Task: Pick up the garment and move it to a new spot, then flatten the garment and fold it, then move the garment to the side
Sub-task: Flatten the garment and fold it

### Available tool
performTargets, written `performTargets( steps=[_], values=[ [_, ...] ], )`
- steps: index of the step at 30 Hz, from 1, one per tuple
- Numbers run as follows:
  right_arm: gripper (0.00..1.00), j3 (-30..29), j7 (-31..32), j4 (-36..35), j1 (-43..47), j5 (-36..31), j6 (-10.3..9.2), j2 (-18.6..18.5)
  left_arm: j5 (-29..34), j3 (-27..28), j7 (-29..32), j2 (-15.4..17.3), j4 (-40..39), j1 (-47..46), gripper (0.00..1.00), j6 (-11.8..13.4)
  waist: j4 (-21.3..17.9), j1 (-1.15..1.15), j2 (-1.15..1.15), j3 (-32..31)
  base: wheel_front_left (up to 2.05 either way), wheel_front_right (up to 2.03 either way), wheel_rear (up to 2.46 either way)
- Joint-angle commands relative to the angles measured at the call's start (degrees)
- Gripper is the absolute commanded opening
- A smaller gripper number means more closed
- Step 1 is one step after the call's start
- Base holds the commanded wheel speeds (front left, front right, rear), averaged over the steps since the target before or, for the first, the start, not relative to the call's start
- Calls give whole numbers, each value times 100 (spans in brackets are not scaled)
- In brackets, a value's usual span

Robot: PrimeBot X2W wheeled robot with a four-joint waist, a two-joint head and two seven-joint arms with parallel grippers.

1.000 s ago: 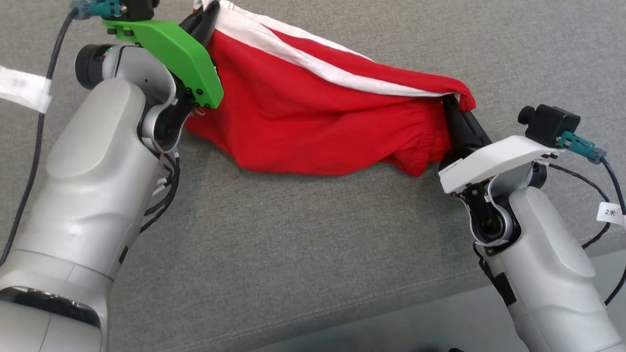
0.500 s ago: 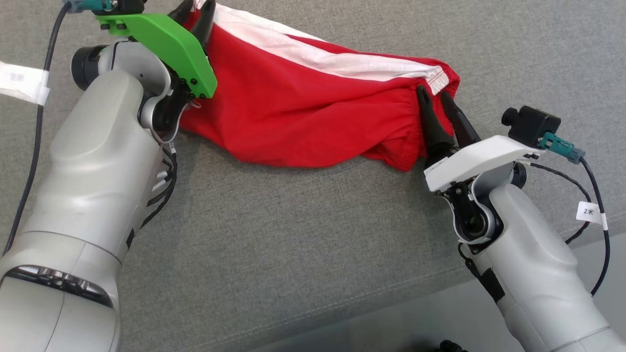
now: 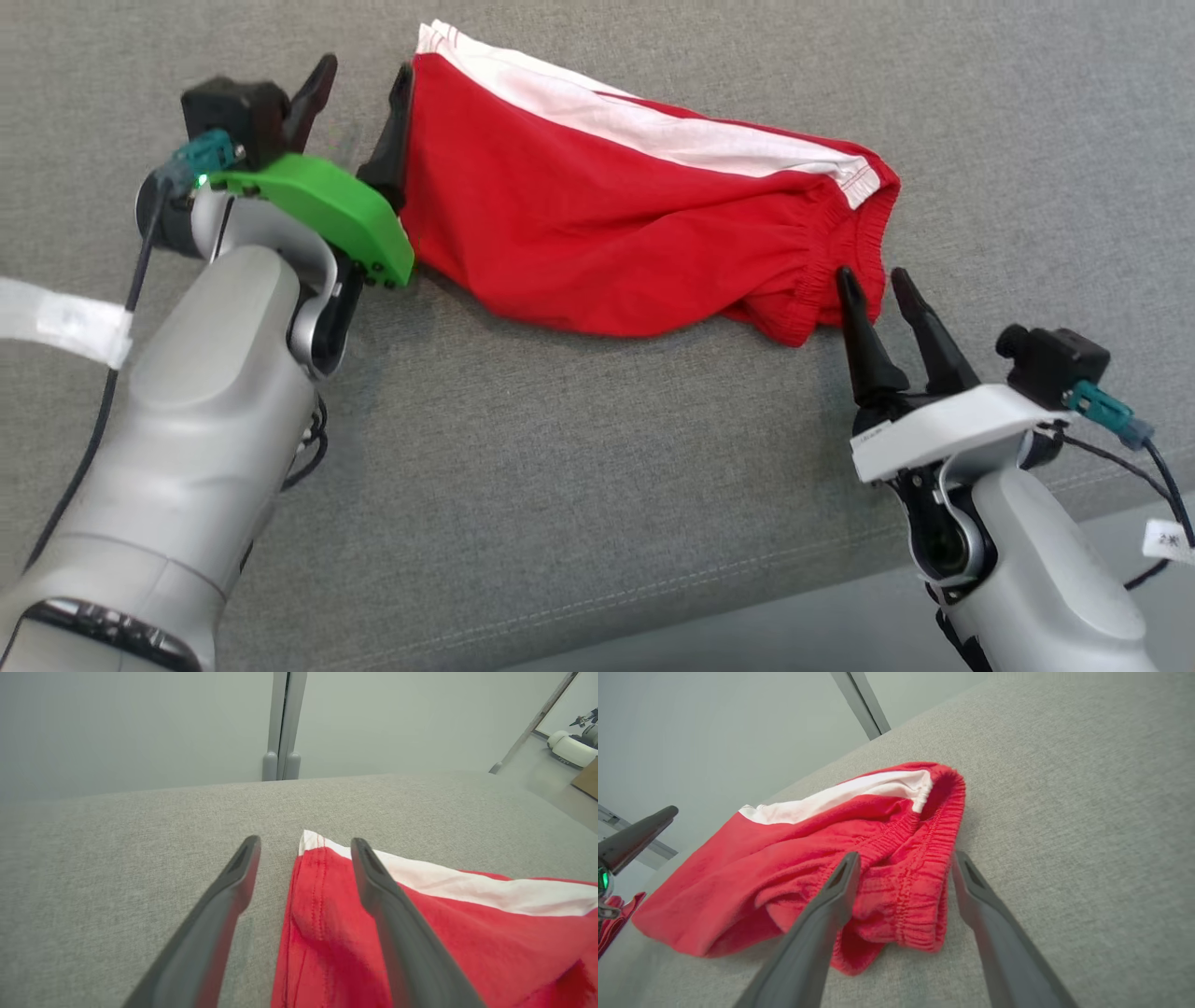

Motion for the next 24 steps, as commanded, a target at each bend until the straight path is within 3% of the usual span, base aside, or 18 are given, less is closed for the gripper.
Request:
performTargets(
  steps=[1, 9, 19, 24],
  values=[
    [100, -192, -14, -201, 234, -221, 0, 25, 115, 95, -44, 148, -306, 331, 100, 156, 186, 0, 0, -194, 0, 0, 0],
    [100, -981, -15, -1152, 1043, -1312, 0, 322, 795, 974, -48, 815, -2963, 2316, 100, 1182, 430, 0, 0, -613, 0, 0, 0],
    [100, -1210, -16, -1578, 1405, -2102, 0, 393, 931, 1479, -49, 1173, -4597, 4147, 100, 1833, 637, 0, 0, -1141, 0, 0, 0],
    [100, -1346, -16, -1840, 1739, -2507, 0, 409, 1064, 1613, -49, 1263, -5062, 4726, 100, 1988, 751, 0, 0, -1438, 0, 0, 0]
  ],
)
